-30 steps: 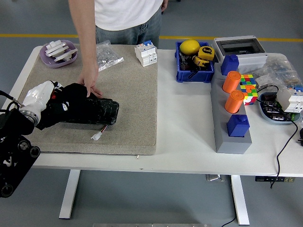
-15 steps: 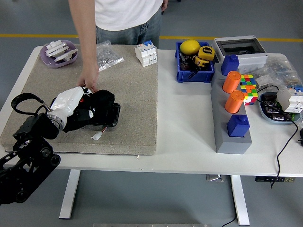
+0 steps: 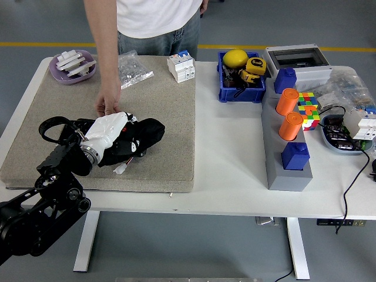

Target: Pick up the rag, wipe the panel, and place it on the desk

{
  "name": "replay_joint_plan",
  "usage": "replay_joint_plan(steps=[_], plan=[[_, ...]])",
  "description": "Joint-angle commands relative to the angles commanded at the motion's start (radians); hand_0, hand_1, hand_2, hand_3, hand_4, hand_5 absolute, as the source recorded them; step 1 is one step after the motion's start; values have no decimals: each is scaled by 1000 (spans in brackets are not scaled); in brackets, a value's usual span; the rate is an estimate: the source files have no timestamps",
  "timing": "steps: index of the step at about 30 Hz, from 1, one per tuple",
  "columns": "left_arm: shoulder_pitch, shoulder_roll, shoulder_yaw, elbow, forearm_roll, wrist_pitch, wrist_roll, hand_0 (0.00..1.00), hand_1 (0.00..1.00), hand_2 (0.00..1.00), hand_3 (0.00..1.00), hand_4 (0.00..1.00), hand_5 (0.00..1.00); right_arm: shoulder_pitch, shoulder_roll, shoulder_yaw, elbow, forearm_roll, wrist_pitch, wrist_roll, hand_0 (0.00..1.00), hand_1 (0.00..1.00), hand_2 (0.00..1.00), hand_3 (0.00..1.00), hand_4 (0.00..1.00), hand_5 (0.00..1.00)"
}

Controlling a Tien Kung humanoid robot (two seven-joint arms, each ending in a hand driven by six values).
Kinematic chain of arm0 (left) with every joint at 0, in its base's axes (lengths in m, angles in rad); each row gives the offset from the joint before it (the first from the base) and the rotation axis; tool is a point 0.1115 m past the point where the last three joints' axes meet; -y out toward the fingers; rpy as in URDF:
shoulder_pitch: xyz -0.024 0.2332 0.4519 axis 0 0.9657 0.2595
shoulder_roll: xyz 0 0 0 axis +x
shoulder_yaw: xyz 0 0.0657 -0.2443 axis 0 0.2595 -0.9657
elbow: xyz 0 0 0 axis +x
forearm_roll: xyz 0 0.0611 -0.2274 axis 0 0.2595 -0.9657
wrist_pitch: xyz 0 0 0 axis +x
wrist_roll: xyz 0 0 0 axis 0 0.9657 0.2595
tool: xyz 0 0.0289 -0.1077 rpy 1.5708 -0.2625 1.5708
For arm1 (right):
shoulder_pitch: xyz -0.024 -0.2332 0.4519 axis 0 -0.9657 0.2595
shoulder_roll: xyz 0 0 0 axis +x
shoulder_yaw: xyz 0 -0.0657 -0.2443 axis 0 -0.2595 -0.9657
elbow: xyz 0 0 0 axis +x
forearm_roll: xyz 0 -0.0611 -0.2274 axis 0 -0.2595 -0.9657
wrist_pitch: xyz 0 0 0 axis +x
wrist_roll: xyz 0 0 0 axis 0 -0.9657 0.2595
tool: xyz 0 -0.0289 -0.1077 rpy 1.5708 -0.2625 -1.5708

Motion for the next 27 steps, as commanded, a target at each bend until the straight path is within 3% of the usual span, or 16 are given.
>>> replay_joint_plan(steps=[10,27], plan=[[10,10,-53,19,22,0,12,260,470,600,528,130,2,-1,2,4,1,-2,0,1,746,640,686,688,998,623],[32,82,-159,75,63,-11,25,261,467,595,527,140,2,-1,-1,-5,2,-2,4,-2,745,638,685,689,998,622]])
